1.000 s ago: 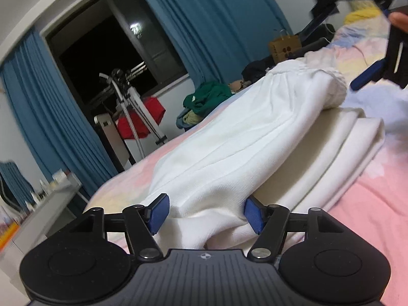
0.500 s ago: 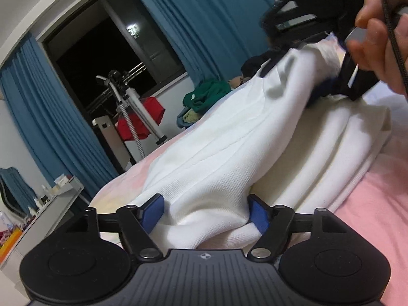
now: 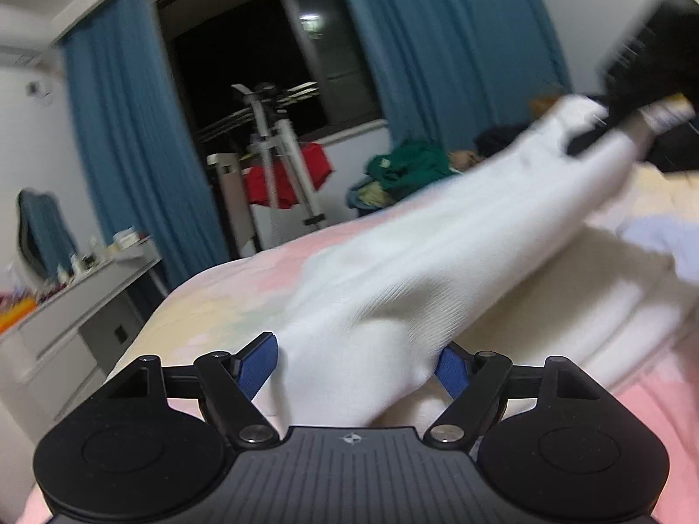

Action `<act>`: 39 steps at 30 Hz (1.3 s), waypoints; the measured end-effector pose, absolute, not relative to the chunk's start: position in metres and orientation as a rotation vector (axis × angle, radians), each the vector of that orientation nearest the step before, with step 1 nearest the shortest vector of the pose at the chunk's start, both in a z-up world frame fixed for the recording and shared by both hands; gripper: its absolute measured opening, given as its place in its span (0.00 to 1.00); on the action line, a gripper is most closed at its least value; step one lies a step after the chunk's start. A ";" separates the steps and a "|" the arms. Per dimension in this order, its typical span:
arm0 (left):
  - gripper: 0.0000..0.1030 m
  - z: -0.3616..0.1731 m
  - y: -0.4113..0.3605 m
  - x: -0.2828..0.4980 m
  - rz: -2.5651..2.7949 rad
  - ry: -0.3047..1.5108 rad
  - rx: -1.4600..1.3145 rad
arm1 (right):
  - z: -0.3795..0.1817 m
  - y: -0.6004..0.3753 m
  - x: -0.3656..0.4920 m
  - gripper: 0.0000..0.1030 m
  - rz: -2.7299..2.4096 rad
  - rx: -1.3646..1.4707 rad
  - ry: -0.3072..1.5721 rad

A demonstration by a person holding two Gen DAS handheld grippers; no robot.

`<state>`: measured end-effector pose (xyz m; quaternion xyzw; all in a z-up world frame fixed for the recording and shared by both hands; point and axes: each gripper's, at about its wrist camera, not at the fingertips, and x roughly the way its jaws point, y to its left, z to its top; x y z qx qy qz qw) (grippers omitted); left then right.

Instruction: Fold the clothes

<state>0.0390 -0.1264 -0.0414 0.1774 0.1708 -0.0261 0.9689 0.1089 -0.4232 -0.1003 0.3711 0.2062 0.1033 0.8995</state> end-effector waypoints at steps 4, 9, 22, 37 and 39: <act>0.77 -0.040 -0.110 0.047 -0.013 0.401 0.298 | -0.109 -0.425 0.113 0.12 0.168 0.739 0.503; 0.78 -0.041 -0.084 0.055 0.038 0.482 0.221 | -0.139 -0.431 0.115 0.12 0.124 0.785 0.623; 0.82 -0.029 -0.026 0.058 0.024 0.574 -0.001 | -0.143 -0.420 0.103 0.13 0.078 0.698 0.633; 0.83 -0.026 -0.026 0.064 0.055 0.597 -0.040 | -0.118 -0.400 0.081 0.67 0.010 0.561 0.665; 0.83 -0.026 -0.025 0.063 0.054 0.600 -0.048 | -0.118 -0.401 0.083 0.68 -0.024 0.537 0.670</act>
